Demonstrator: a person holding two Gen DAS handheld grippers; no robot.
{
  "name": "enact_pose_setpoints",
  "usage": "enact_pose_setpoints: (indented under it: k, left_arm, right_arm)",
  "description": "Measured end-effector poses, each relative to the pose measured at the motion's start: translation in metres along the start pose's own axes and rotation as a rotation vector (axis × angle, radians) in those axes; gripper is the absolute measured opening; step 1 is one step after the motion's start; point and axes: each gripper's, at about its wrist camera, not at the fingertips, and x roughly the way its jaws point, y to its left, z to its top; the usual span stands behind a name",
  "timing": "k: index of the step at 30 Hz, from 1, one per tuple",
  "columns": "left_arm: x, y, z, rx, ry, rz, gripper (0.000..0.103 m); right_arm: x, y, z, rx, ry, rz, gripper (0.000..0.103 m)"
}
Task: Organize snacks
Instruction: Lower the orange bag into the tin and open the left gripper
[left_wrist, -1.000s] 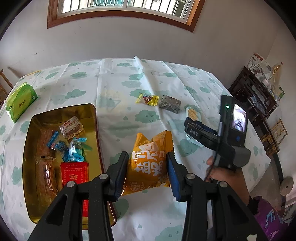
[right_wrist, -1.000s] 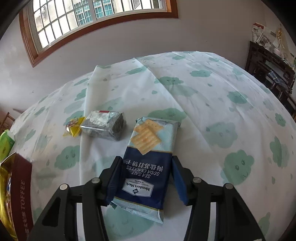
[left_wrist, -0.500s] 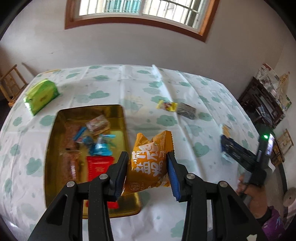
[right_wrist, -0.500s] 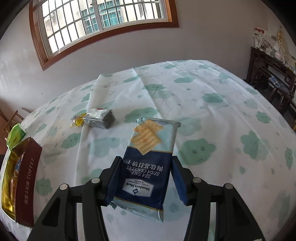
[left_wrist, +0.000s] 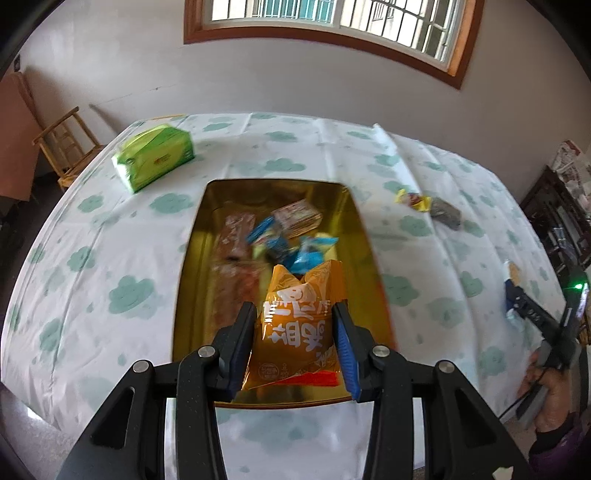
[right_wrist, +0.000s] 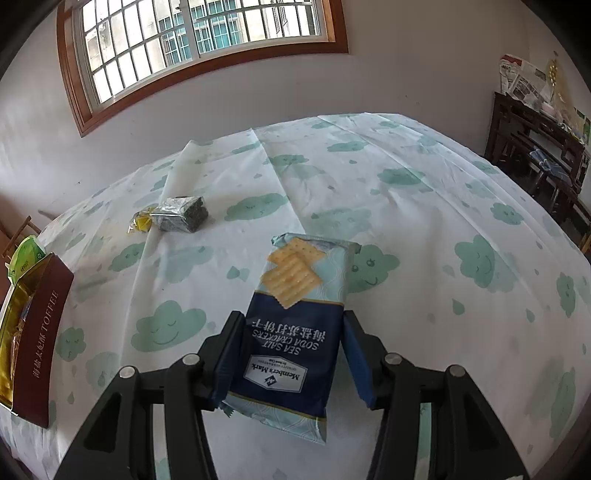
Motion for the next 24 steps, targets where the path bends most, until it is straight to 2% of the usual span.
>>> enact_pose_setpoints:
  k: [10, 18, 24]
  left_arm:
    - [0.013, 0.013, -0.009, 0.024, -0.012, 0.061, 0.038]
    - [0.027, 0.024, -0.009, 0.015, 0.0, 0.06, 0.038]
    - [0.034, 0.019, -0.009, 0.05, -0.002, 0.065, 0.038]
  right_arm:
    - [-0.003, 0.002, 0.0, -0.005, -0.009, 0.001, 0.053]
    - [-0.003, 0.002, 0.0, -0.006, -0.009, 0.0, 0.053]
    - [-0.004, 0.004, 0.0, -0.011, -0.009, -0.002, 0.053]
